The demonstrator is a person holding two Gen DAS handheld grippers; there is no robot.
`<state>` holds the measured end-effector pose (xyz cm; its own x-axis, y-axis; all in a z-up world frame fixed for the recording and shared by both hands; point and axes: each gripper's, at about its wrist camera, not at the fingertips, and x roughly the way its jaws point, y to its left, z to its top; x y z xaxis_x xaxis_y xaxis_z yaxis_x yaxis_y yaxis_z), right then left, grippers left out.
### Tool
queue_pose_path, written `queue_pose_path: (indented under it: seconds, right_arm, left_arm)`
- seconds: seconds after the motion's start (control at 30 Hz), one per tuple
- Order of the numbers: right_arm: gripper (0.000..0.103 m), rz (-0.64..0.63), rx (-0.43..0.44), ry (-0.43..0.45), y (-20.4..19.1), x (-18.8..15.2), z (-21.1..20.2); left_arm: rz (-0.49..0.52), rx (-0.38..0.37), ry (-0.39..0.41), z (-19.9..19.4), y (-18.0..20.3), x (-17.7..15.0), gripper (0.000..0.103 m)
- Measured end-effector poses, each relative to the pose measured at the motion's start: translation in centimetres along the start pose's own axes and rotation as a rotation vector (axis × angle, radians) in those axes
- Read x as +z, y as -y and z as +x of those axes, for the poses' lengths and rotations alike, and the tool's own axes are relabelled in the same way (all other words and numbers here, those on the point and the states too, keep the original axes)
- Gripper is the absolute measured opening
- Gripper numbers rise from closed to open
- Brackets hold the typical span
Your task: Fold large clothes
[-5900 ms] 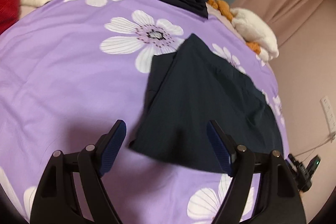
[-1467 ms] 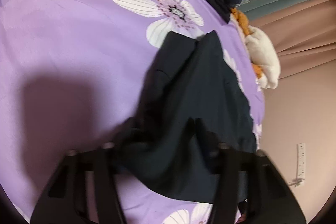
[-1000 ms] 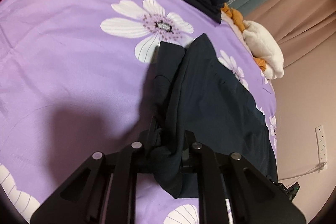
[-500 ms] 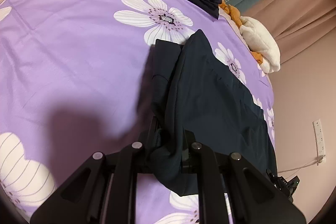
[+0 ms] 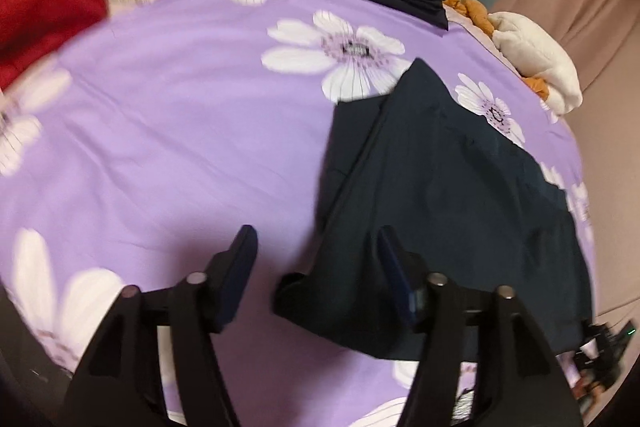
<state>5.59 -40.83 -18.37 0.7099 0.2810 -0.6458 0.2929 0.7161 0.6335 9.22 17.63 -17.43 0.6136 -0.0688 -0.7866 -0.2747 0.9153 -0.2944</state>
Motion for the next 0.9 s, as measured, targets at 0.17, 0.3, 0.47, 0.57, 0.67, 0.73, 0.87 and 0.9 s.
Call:
queue_pose_path:
  seconds: [0.17, 0.3, 0.47, 0.57, 0.67, 0.73, 0.87, 0.9]
  right_arm:
    - [0.062, -0.163, -0.234, 0.133, -2.0, -0.5, -1.9]
    - [0.062, -0.265, -0.339, 0.240, -4.0, -0.5, -3.6]
    - [0.062, -0.315, -0.232, 0.258, -5.1, -0.5, -4.3]
    - [0.062, -0.369, -0.155, 0.196, -5.7, -1.2, -2.9]
    - [0.060, -0.382, -0.139, 0.167, -5.8, -1.7, -1.7]
    - [0.058, -0.379, -0.131, 0.152, -5.6, -1.7, -1.0]
    - [0.053, -0.367, -0.183, 0.092, -5.1, -1.5, 0.7]
    - [0.052, -0.361, -0.183, 0.086, -4.9, -1.9, 0.5]
  left_arm:
    - [0.142, 0.055, 0.091, -2.2, 1.6, -0.1, 0.072]
    - [0.199, 0.050, 0.116, -3.0, 3.2, -0.5, 0.072]
    - [0.241, 0.054, 0.100, -2.0, 4.6, -1.2, 0.077]
    - [0.257, 0.042, 0.070, -1.0, 5.6, -1.6, 0.077]
    - [0.287, 0.059, 0.049, -0.1, 6.6, -2.1, 0.079]
    - [0.307, 0.072, 0.042, 0.4, 7.1, -2.4, 0.082]
    - [0.325, 0.104, -0.005, 2.3, 7.2, -2.9, 0.082]
    - [0.324, 0.107, -0.014, 2.7, 7.1, -3.1, 0.082]
